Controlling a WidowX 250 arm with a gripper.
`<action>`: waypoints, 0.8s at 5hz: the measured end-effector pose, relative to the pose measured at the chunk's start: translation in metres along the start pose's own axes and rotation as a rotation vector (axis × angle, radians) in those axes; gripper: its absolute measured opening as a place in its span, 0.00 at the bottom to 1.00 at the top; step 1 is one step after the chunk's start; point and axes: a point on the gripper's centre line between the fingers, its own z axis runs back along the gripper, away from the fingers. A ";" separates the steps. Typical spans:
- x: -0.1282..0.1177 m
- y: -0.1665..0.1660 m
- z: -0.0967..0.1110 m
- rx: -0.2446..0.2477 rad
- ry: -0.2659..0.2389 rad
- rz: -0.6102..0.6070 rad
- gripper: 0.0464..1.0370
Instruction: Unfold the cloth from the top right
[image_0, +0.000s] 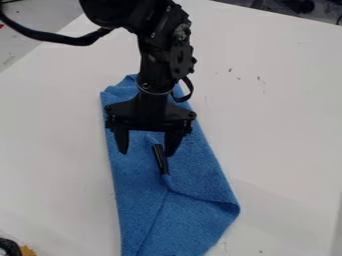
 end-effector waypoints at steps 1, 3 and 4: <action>-0.003 0.000 -0.006 0.012 0.021 -0.003 0.96; -0.001 -0.006 -0.017 0.002 0.033 -0.015 0.96; 0.000 -0.010 -0.018 -0.020 0.026 -0.044 0.96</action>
